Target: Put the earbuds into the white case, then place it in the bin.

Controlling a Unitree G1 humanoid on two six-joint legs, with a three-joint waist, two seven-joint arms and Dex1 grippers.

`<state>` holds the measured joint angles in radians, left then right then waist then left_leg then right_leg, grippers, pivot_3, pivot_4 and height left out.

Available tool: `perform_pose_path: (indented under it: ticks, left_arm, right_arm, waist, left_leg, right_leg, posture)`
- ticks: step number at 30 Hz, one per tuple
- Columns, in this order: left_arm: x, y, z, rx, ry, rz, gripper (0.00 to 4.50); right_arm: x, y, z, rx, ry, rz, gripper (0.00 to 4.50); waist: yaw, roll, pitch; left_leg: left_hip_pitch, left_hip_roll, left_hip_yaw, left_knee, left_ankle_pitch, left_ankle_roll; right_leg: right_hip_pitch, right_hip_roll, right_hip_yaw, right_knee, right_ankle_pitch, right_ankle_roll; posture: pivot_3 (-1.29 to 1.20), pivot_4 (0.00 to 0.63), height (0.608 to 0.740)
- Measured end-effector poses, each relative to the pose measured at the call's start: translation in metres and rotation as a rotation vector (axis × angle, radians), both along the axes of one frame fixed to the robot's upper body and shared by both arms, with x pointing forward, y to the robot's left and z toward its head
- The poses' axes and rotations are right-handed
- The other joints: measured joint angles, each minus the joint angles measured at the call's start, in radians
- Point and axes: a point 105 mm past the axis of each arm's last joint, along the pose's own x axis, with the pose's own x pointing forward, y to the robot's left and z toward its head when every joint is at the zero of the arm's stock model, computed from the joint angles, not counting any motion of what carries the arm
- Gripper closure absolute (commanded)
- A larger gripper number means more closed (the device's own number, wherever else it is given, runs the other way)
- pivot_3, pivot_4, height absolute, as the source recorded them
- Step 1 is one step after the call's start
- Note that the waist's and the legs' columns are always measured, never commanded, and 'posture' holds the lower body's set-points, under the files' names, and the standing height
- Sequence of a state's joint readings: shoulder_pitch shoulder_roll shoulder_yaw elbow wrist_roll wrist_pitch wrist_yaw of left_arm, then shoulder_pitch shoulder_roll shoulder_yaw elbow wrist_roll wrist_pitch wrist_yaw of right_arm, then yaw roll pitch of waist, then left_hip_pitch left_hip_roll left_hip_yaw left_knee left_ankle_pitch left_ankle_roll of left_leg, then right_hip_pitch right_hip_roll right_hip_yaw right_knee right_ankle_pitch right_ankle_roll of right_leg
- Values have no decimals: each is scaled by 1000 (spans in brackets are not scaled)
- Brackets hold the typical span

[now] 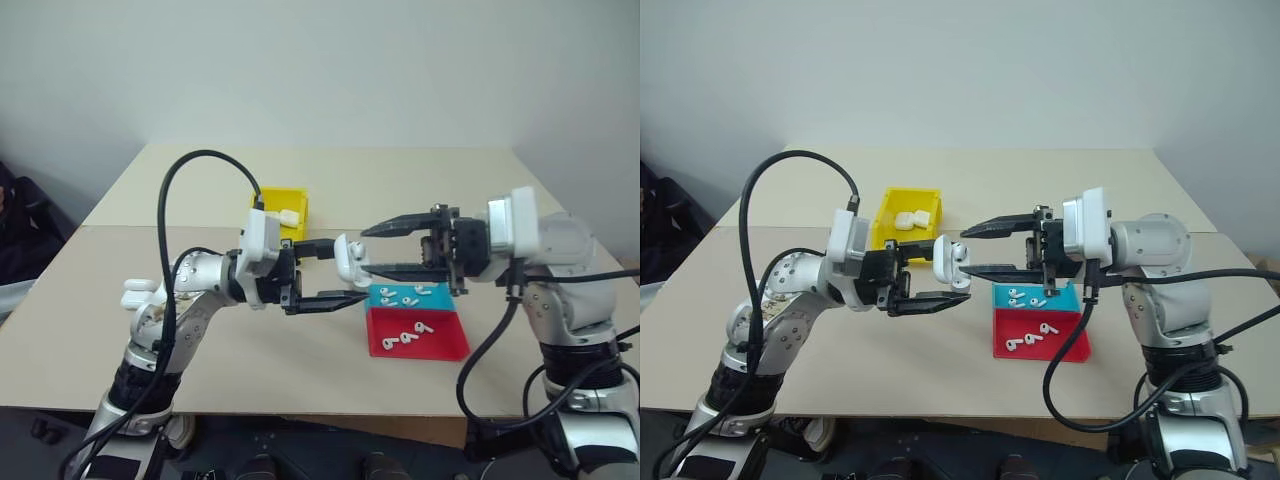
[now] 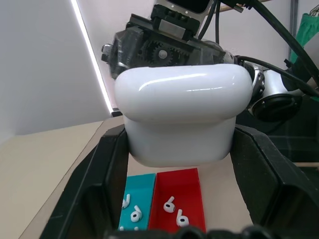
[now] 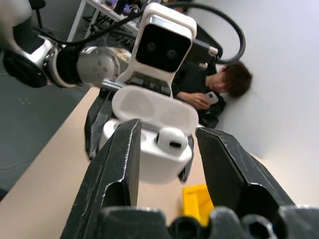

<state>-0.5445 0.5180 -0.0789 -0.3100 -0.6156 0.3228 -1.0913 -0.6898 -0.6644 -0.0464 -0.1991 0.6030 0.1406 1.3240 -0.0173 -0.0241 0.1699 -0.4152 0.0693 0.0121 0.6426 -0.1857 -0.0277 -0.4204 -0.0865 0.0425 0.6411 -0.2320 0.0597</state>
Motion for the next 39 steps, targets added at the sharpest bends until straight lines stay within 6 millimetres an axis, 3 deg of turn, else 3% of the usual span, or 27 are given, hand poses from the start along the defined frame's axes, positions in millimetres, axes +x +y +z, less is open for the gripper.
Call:
perform_pose_path:
  ticks: [6,13,17,20,28,39]
  left_arm:
    - [2,26,-18,70,10,97,1732]
    - [-5,41,-43,133,47,136,1732]
    - [-10,39,-48,140,44,138,1732]
    - [-12,37,-48,132,30,146,1732]
    - [-16,36,-52,135,31,167,1732]
    - [-15,34,-55,136,34,181,1732]
  right_arm:
    - [32,-31,-10,-278,88,-251,2262]
    - [88,-50,-73,-727,210,-503,2262]
    - [116,-57,-94,-894,229,-615,2262]
    - [124,-57,-102,-965,221,-605,2262]
    - [137,-71,-116,-1131,211,-603,2262]
    - [141,-82,-133,-1207,239,-598,2262]
  waist:
    - [-1,0,0]
    - [-5,0,0]
    - [-3,0,1]
    - [2,1,1]
    - [-2,1,1]
    - [-7,1,1]
  left_leg:
    - [0,0,1,0,0,0]
    - [-1,0,1,-1,0,0]
    - [-1,0,1,-1,0,0]
    - [-2,0,1,-1,0,0]
    - [-1,0,1,-2,0,0]
    - [-1,0,1,-2,0,0]
  right_leg:
    - [-1,0,0,0,-3,-7]
    - [-3,0,1,0,-4,-8]
    - [-3,0,0,0,-3,-6]
    - [-3,0,0,-1,0,-2]
    - [-3,0,0,-1,2,-6]
    - [-3,0,0,0,3,-7]
  posture:
    - [0,150,740]
    - [0,150,740]
    - [0,150,740]
    - [0,150,740]
    - [0,150,740]
    - [0,150,740]
